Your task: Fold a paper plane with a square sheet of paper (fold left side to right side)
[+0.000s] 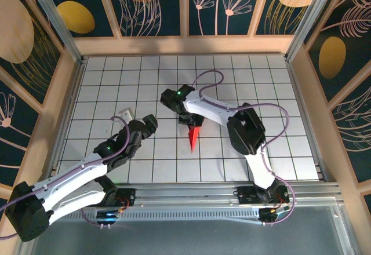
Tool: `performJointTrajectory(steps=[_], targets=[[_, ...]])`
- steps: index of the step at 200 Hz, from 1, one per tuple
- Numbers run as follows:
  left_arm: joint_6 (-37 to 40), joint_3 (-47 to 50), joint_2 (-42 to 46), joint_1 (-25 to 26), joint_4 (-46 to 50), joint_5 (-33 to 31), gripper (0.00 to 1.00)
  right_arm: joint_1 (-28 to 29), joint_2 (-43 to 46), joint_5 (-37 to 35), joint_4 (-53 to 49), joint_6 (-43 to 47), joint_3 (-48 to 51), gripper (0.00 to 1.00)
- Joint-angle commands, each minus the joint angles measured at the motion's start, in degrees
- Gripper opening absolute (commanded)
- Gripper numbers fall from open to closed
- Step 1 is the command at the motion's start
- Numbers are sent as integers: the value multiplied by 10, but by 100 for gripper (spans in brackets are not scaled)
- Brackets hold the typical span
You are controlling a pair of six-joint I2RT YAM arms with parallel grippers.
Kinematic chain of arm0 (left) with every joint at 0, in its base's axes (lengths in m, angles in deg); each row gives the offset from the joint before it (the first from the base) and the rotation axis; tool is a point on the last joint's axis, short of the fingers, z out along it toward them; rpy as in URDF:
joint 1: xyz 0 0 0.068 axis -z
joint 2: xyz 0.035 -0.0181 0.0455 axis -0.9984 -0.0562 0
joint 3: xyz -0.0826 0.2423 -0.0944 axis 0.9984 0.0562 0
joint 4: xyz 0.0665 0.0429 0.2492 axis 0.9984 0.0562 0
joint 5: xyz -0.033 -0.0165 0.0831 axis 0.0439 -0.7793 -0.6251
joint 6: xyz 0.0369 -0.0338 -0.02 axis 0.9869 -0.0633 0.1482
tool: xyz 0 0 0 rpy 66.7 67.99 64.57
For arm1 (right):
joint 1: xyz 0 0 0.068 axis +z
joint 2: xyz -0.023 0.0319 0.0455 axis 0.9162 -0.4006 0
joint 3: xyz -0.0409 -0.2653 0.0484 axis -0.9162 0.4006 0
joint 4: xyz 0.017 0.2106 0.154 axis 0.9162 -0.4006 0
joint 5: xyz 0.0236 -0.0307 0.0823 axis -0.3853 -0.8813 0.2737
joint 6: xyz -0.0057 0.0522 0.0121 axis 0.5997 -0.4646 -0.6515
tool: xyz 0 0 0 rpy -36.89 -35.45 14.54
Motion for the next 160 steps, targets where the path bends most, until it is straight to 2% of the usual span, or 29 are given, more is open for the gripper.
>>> performJointTrajectory(steps=[1,29,44,60,75,100,125,160], targets=[[3,-22,-4,-16,-15,37,91,3,67,-60,7,25,20,0],[-18,-16,0,-48,-59,105,92,-6,160,-79,119,106,96,0],[-34,-7,3,-71,-83,144,92,-25,225,-50,212,161,165,0],[-48,1,5,-94,-106,186,91,-65,304,35,328,220,254,0],[-56,4,4,-113,-119,215,91,-122,387,159,454,265,350,0],[-59,1,-8,-132,-136,254,91,-226,502,327,634,265,497,0],[-52,-9,-30,-135,-153,272,91,-297,548,422,704,278,566,0],[-43,-30,-67,-136,-160,283,90,-337,550,541,784,292,615,0]])
